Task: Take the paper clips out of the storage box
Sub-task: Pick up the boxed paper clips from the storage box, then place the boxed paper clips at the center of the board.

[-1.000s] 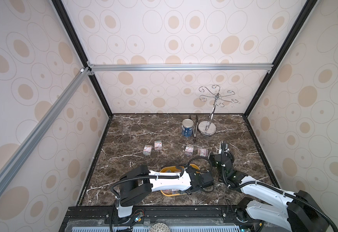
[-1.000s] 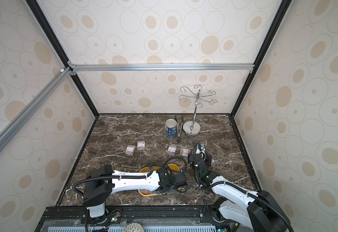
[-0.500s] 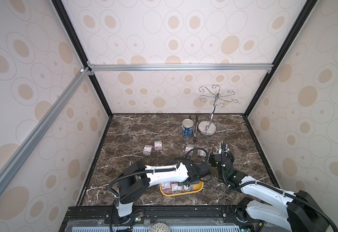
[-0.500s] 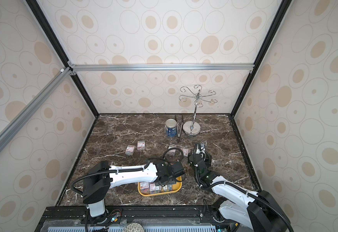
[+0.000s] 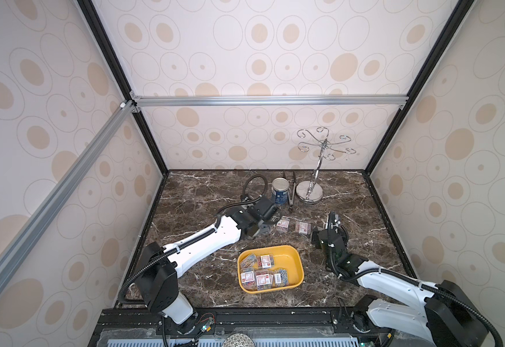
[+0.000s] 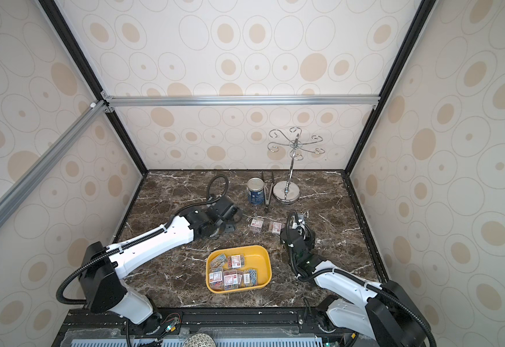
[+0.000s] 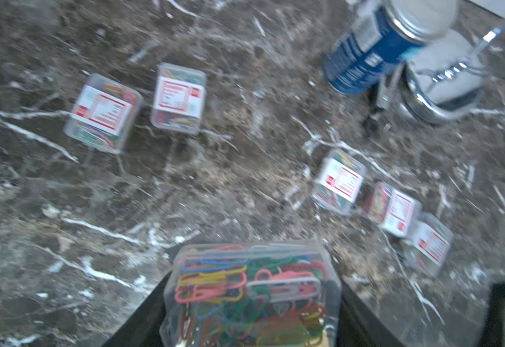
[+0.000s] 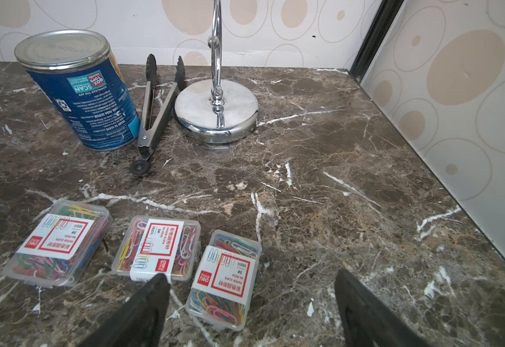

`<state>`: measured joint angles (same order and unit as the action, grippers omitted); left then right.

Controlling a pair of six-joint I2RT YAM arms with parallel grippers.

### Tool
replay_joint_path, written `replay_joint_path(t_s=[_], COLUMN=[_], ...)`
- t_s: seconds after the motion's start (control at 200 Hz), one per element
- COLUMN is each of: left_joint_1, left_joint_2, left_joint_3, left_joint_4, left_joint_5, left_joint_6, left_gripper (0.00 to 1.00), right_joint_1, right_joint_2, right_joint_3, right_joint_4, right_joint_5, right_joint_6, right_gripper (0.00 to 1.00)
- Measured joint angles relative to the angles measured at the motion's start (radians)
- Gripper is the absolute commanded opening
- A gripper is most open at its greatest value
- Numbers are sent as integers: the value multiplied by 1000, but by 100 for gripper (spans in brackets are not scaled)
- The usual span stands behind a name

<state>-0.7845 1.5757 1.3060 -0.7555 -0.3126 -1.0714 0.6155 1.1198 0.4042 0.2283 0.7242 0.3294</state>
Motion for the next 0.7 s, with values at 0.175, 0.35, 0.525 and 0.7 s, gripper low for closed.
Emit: replay_joint_path(t_s=[0.175,0.35,0.525,0.7], left_joint_1=[70,91,129,150], left_joint_2=[88,216,337,450], left_joint_3=[-11,20,74,138], left_joint_4=[97,146,169,179], left_joint_5=[23,43,66,98], left_joint_6=[100,153,188,217], left_gripper=[67,68,68,68], right_joint_1=[0,0,0,0], right_joint_2=[44,76,87,90], right_joint_3=[23,43,46,52], right_joint_4=[-2,-3,-4,-5], right_joint_5=[14,18,18,18], right_joint_6=[0,-1,-1,-1], right_gripper=[87,87,87,87])
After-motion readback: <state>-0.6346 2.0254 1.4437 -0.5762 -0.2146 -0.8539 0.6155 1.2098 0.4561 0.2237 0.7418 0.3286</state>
